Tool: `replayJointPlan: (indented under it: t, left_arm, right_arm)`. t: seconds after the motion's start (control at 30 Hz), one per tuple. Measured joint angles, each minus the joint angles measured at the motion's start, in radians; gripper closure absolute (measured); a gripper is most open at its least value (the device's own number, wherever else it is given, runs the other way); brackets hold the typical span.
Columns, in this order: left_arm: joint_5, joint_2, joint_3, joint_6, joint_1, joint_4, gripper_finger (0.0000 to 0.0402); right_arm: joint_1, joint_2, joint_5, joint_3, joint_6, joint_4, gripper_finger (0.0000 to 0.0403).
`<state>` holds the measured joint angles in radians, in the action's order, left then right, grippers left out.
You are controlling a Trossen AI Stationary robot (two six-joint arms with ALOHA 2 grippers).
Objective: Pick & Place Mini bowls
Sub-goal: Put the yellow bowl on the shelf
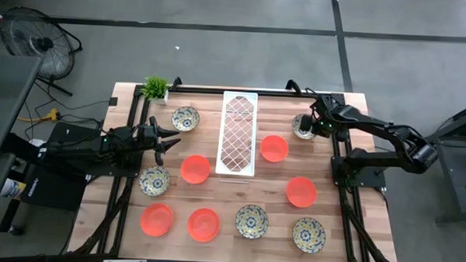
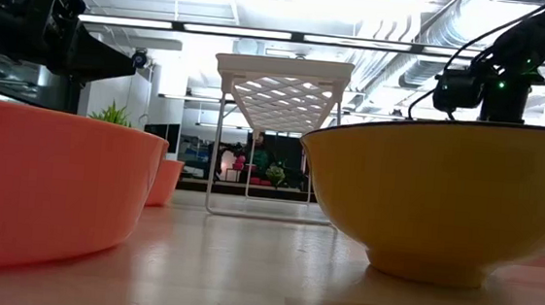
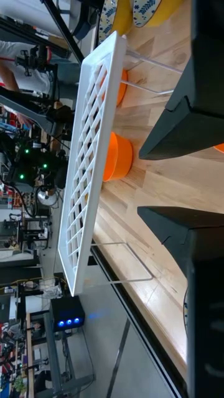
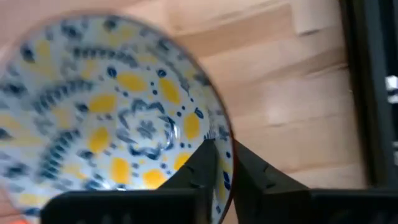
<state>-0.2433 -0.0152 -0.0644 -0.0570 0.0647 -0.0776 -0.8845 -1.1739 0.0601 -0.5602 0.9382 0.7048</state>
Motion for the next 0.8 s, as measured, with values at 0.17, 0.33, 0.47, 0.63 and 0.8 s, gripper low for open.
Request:
replayJointPlan:
  t: [0.17, 0.33, 0.47, 0.63, 0.8]
  left_arm:
    - [0.000, 0.000, 0.000, 0.000, 0.000, 0.000, 0.0273]
    - [0.000, 0.000, 0.000, 0.000, 0.000, 0.000, 0.0273]
    - [0.000, 0.000, 0.000, 0.000, 0.000, 0.000, 0.0273]
    - [0.000, 0.000, 0.000, 0.000, 0.000, 0.000, 0.0273]
    - [0.000, 0.000, 0.000, 0.000, 0.000, 0.000, 0.0273]
  right_arm:
    - [0.000, 0.025, -0.004, 0.000, -0.004, 0.002, 0.0393]
    - [-0.002, 0.068, -0.004, -0.016, -0.022, 0.032, 0.0398]
    - [-0.001, 0.089, -0.015, -0.054, -0.035, 0.064, 0.0399]
    - [-0.001, 0.100, -0.061, -0.128, -0.065, 0.082, 0.0400]
    - [-0.001, 0.100, -0.116, -0.225, -0.088, 0.103, 0.0401]
